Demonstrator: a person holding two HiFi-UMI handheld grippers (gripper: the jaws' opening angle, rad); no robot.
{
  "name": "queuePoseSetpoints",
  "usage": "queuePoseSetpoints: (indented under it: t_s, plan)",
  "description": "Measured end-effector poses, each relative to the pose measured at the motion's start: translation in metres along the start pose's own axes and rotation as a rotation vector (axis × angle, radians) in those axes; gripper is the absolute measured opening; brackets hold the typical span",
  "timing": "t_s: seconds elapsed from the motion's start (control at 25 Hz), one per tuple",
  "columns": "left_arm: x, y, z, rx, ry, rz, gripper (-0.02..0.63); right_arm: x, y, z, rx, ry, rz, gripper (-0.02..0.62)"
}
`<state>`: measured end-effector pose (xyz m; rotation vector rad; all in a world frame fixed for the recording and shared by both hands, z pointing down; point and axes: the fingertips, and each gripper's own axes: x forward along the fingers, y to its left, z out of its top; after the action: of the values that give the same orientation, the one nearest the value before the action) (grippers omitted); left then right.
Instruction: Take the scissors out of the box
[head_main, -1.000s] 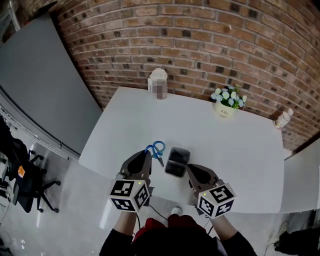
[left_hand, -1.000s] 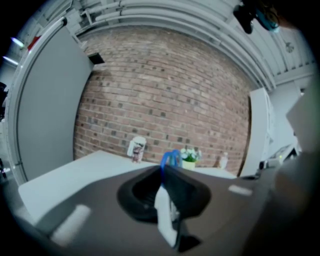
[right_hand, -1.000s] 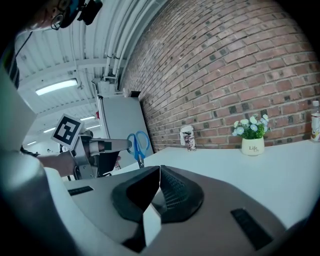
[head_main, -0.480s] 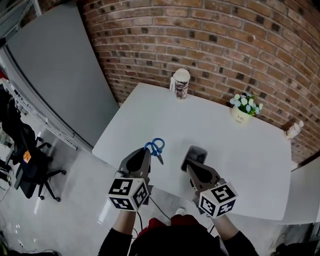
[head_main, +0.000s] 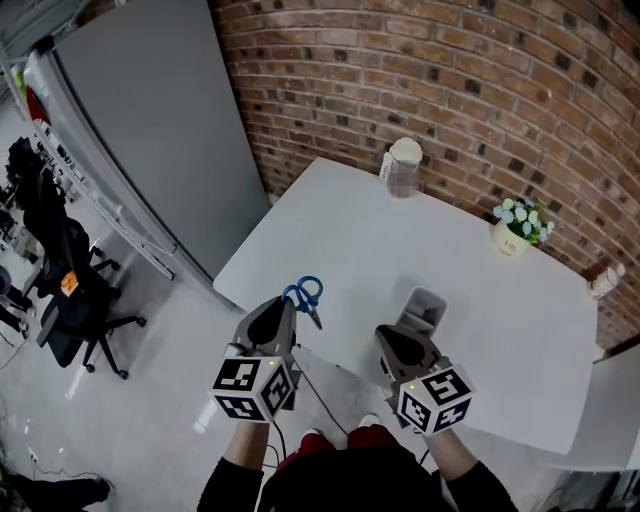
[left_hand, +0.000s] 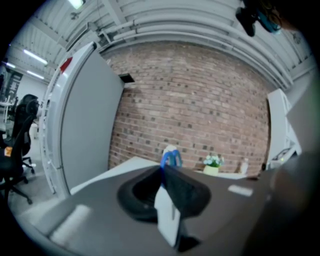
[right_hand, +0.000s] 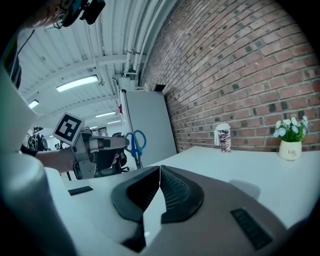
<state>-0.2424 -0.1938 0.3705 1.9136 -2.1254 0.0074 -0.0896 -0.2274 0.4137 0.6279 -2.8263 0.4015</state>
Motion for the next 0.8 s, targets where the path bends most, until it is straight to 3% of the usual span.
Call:
queuePoseSetpoints:
  t_s: [0.8]
  plan:
    - [-0.091, 0.089, -0.021, -0.056, -0.001, 0.144, 0.02, 0.034, 0.098, -0.02, -0.052, 0.051, 0.108, 0.009]
